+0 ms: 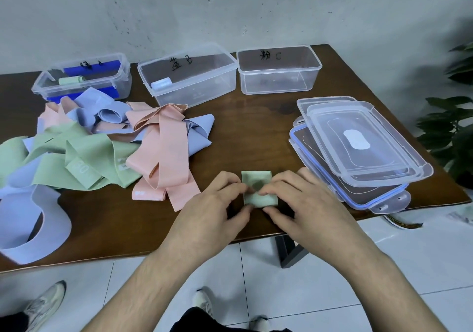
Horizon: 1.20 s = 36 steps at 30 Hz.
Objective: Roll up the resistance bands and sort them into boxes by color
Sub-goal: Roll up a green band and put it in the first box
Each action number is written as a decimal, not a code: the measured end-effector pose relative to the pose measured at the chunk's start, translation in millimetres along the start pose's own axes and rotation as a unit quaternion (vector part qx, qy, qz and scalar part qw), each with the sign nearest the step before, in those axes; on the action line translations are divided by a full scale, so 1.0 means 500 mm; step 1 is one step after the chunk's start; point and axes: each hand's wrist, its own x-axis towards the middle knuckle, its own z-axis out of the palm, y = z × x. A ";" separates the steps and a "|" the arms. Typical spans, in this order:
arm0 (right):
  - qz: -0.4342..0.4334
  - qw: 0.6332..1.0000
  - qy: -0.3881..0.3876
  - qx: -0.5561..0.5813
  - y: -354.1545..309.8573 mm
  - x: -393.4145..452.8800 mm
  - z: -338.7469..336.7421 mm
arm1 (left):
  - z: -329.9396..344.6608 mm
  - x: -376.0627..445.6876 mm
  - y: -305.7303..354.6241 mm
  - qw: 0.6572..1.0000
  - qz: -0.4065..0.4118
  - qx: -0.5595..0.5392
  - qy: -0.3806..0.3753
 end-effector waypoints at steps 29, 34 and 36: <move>0.042 0.999 0.024 0.017 0.026 0.023 0.027 | 0.021 0.016 -0.006 0.997 0.028 0.014 0.069; 0.054 0.998 0.027 -0.016 0.030 0.030 0.026 | 0.025 0.021 -0.007 0.997 0.028 0.047 0.049; 0.049 0.998 0.033 -0.032 0.030 0.031 0.027 | 0.025 0.027 -0.007 0.997 0.021 0.049 0.048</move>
